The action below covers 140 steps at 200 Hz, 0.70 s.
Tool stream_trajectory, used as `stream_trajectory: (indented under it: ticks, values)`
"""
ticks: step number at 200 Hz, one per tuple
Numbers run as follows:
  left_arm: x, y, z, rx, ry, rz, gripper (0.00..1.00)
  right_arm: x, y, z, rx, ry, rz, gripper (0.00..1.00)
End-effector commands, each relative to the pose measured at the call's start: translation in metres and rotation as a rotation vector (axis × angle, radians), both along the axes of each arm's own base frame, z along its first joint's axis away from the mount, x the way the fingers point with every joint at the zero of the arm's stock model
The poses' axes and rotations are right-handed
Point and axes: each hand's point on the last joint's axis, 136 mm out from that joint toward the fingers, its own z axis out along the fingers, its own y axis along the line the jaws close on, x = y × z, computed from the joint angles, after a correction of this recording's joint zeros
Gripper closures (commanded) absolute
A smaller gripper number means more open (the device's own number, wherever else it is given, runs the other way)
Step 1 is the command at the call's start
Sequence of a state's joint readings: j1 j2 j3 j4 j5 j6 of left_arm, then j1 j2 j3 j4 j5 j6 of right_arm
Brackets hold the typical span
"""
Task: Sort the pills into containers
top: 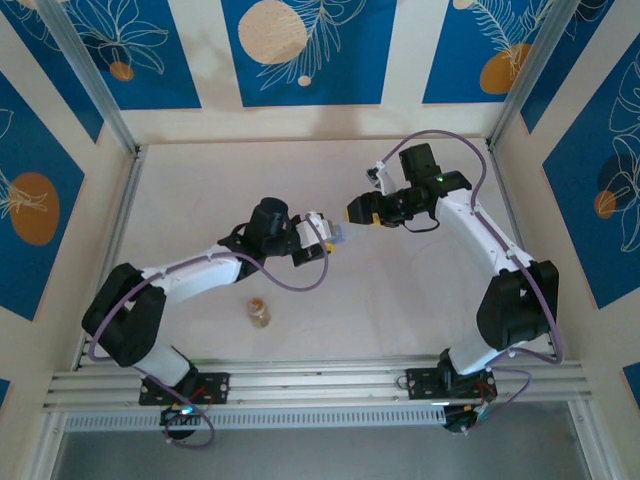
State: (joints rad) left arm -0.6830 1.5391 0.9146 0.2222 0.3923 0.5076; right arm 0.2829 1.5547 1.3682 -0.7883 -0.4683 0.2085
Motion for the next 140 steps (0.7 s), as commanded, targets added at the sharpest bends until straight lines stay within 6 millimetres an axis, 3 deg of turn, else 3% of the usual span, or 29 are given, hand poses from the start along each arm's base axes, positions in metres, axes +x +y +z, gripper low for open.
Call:
stream_trajectory:
  ticks: [1,34,140]
  values:
    - [-0.001,-0.002,0.020,-0.048,-0.053,-0.017,0.68,-0.013,0.009,0.005,0.033,0.016,0.059,0.33]
    - [0.001,-0.003,0.025,-0.058,-0.060,-0.013,0.68,-0.025,0.021,-0.001,0.052,0.034,0.116,0.36]
    - [0.001,-0.003,0.030,-0.072,-0.057,-0.003,0.68,-0.027,0.023,-0.007,0.052,0.048,0.130,0.58]
